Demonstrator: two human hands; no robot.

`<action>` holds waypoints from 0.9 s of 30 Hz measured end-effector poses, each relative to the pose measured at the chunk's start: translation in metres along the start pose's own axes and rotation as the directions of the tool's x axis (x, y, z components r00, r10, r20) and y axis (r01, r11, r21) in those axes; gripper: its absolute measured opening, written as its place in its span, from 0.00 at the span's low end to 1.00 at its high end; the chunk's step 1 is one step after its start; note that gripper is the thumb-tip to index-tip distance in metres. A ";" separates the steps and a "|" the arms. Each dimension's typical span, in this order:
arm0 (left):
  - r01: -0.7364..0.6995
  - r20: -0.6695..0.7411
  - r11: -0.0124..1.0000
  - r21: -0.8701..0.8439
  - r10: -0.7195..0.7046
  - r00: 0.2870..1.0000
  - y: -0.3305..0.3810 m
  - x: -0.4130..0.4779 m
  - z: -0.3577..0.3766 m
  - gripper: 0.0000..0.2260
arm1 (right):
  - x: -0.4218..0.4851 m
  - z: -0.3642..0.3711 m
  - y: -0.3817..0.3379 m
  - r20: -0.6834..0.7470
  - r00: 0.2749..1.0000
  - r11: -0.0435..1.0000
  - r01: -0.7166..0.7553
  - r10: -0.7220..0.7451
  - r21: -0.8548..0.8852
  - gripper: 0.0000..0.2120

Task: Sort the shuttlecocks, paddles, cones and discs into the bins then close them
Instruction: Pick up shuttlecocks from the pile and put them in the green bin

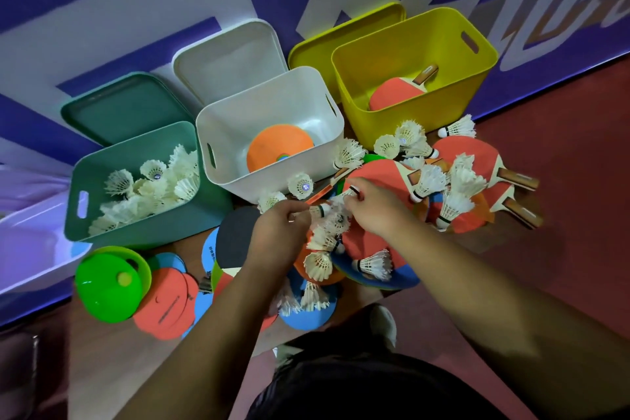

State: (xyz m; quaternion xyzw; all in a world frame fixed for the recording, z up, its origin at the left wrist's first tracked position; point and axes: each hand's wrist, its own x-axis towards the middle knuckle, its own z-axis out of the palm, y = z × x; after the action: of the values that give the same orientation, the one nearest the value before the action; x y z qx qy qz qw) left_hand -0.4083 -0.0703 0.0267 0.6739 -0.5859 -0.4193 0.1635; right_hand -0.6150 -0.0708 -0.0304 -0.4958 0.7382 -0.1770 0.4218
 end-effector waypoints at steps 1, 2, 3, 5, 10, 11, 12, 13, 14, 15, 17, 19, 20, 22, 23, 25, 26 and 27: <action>-0.006 -0.040 1.000 -0.008 0.006 0.999 0.000 -0.002 -0.005 0.06 | 0.005 0.004 -0.003 0.041 0.999 1.000 -0.004 0.003 0.011 0.24; -0.011 -0.076 1.000 -0.029 0.009 0.997 -0.001 -0.004 -0.011 0.05 | 0.010 0.008 -0.005 0.071 0.997 1.000 -0.006 0.005 0.019 0.24; -0.017 -0.104 0.998 -0.054 0.011 0.994 -0.003 -0.006 -0.017 0.05 | 0.014 0.012 -0.007 0.089 0.996 1.000 -0.009 0.008 0.016 0.24; -0.023 -0.142 0.995 -0.099 0.008 0.990 -0.007 -0.008 -0.029 0.06 | 0.020 0.020 -0.008 0.104 0.994 1.000 -0.026 0.024 0.012 0.24; -0.018 -0.264 0.989 -0.147 -0.022 0.964 -0.026 -0.007 -0.060 0.16 | 0.018 0.026 -0.018 0.029 0.998 0.998 -0.052 0.052 0.027 0.18; -0.009 -0.280 0.988 -0.155 -0.035 0.959 -0.031 -0.007 -0.065 0.18 | 0.016 0.026 -0.022 -0.001 0.998 0.998 -0.058 0.058 0.017 0.16; 0.006 -0.297 0.984 -0.175 -0.058 0.953 -0.037 -0.006 -0.070 0.19 | 0.014 0.026 -0.027 -0.020 0.998 0.998 -0.061 0.061 0.005 0.15; 0.018 -0.310 0.979 -0.204 -0.082 0.947 -0.042 -0.005 -0.075 0.20 | 0.011 0.026 -0.034 -0.027 0.998 0.998 -0.056 0.055 -0.001 0.14; 0.023 -0.323 0.972 -0.234 -0.100 0.941 -0.047 -0.005 -0.080 0.21 | 0.008 0.026 -0.043 -0.020 0.999 0.999 -0.043 0.043 0.001 0.13; 0.024 -0.337 0.967 -0.255 -0.112 0.935 -0.050 -0.005 -0.085 0.23 | 0.005 0.025 -0.053 -0.009 1.000 1.000 -0.020 0.021 0.007 0.13; 0.024 -0.366 0.960 -0.280 -0.130 0.922 -0.058 -0.003 -0.095 0.23 | -0.004 0.025 -0.077 0.014 0.999 0.999 0.044 -0.044 0.021 0.12; 0.016 -0.395 0.951 -0.308 -0.143 0.908 -0.065 -0.002 -0.107 0.23 | -0.013 0.024 -0.104 0.038 0.991 0.991 0.130 -0.132 0.040 0.11; 0.009 -0.410 0.946 -0.323 -0.148 0.900 -0.068 -0.001 -0.114 0.23 | -0.017 0.024 -0.117 0.048 0.983 0.984 0.176 -0.178 0.039 0.11; -0.013 -0.435 0.935 -0.353 -0.153 0.887 -0.076 0.000 -0.128 0.22 | -0.021 0.029 -0.140 0.075 0.968 0.970 0.239 -0.241 0.031 0.11; -0.025 -0.447 0.928 -0.372 -0.156 0.881 -0.081 0.001 -0.136 0.20 | -0.021 0.033 -0.150 0.089 0.962 0.966 0.256 -0.259 0.037 0.11; -0.043 -0.467 0.915 -0.401 -0.165 0.869 -0.093 0.002 -0.153 0.19 | -0.018 0.044 -0.167 0.110 0.952 0.958 0.281 -0.286 0.064 0.12; -0.050 -0.480 0.910 -0.411 -0.169 0.861 -0.100 0.003 -0.162 0.18 | -0.016 0.050 -0.176 0.115 0.948 0.954 0.289 -0.297 0.081 0.13; -0.058 -0.491 0.905 -0.421 -0.173 0.854 -0.106 0.004 -0.171 0.18 | -0.015 0.056 -0.185 0.117 0.946 0.951 0.292 -0.302 0.099 0.15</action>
State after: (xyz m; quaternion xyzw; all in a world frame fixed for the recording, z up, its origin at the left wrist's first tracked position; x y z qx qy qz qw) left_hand -0.2096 -0.0924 0.0516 0.7276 -0.3951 -0.3437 0.4432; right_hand -0.4604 -0.1313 0.0693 -0.5945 0.6181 -0.2351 0.4575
